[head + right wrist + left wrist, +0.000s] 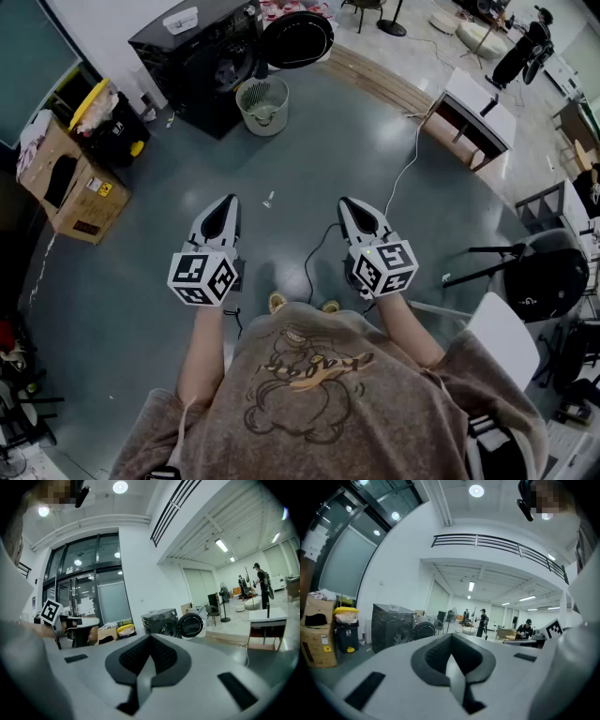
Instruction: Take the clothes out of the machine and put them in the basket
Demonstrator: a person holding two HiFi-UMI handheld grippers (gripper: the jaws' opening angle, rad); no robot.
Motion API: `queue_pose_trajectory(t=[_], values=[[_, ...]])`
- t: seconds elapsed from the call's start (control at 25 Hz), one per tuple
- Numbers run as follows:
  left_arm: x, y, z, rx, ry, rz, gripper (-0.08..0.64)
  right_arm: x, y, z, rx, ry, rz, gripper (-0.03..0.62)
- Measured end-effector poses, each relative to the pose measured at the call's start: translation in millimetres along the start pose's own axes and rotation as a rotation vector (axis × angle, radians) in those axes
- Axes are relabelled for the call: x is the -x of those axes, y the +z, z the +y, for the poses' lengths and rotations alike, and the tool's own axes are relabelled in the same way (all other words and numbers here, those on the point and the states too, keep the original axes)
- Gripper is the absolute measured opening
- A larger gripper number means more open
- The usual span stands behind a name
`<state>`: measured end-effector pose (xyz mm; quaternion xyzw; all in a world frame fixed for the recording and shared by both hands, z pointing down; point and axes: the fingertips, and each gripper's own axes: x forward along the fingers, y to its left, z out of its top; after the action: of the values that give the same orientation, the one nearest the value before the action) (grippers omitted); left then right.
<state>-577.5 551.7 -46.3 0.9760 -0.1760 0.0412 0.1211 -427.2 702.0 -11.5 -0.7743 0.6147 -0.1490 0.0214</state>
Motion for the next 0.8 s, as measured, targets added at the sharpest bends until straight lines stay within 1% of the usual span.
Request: queue_pose_trajectory(t=[0.12, 0.28, 0.4, 0.52, 0.68, 0.8], values=[[-1.2, -6.4, 3.4, -0.002, 0.017, 0.009, 0.006, -5.2, -0.1, -3.7, -0.020, -0.003, -0.001, -0.005], [5.1, -17.1, 10.1, 0.002, 0.018, 0.027, 0.006, -7.0, -1.8, 0.8, -0.034, -0.021, 0.002, -0.005], [4.2, -19.1, 20.0, 0.026, 0.005, 0.017, 0.006, -13.7, -2.3, 10.0, -0.027, -0.022, -0.002, -0.005], [-2.0, -24.5, 28.1, 0.036, -0.018, 0.026, 0.006, -20.9, -4.6, 19.6, -0.027, -0.022, -0.011, -0.005], [-10.0, -20.7, 35.7, 0.033, -0.027, 0.030, 0.006, -35.4, -6.2, 23.3, -0.040, -0.026, 0.003, -0.005], [-23.9, -14.1, 51.1, 0.031, -0.021, 0.027, 0.006, -55.8, -4.9, 20.6, -0.042, -0.023, 0.015, -0.005]])
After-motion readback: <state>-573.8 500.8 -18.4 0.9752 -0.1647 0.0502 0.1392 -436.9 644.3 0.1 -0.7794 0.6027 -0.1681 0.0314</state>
